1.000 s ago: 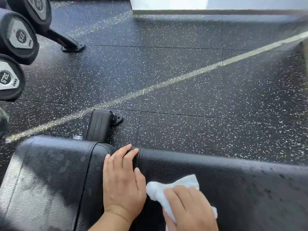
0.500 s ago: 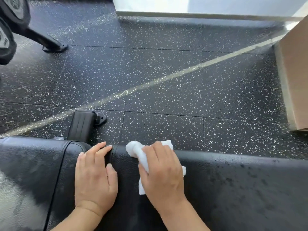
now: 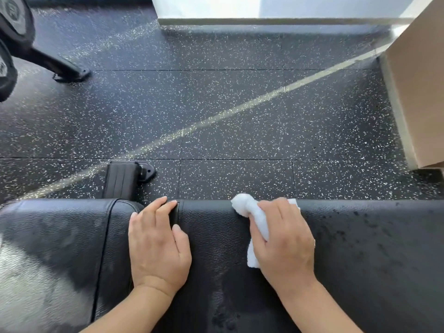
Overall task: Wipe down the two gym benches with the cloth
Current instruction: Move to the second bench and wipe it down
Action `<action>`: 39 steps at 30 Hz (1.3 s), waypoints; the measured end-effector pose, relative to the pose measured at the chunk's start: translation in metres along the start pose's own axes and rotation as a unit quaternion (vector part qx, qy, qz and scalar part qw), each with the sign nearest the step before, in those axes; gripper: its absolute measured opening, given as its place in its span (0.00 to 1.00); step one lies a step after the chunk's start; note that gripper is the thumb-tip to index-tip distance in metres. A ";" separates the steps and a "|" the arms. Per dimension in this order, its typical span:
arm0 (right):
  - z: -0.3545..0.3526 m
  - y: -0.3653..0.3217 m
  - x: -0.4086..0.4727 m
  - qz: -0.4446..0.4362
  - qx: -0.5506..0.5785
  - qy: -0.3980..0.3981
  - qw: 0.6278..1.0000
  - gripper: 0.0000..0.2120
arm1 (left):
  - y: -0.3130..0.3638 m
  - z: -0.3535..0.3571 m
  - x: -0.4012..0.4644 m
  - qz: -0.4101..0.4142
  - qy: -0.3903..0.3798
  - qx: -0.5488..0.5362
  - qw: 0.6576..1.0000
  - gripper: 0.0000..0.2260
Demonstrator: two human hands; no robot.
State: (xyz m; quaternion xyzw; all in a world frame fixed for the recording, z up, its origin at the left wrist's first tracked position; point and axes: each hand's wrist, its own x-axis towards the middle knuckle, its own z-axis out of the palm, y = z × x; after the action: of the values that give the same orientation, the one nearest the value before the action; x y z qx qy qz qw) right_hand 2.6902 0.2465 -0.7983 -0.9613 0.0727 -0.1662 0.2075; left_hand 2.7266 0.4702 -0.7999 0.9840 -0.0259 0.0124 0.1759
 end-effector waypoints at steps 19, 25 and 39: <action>-0.009 -0.013 -0.022 -0.125 0.025 -0.057 0.990 0.05 | 0.003 -0.007 -0.004 -0.001 0.011 -0.013 1.000 0.20; -0.001 -0.037 -0.032 0.026 -0.009 0.001 1.000 0.06 | 0.005 -0.010 -0.006 -0.008 0.001 -0.012 1.000 0.19; -0.046 0.031 -0.037 -0.067 0.028 -0.062 0.995 0.07 | 0.009 -0.010 -0.008 -0.013 0.015 -0.009 1.000 0.19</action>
State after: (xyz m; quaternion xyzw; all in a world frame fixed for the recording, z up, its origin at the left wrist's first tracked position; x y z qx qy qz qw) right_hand 2.6376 0.2087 -0.7828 -0.9663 -0.0094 -0.1215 0.2268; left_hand 2.7180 0.4657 -0.7875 0.9824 -0.0108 0.0250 0.1851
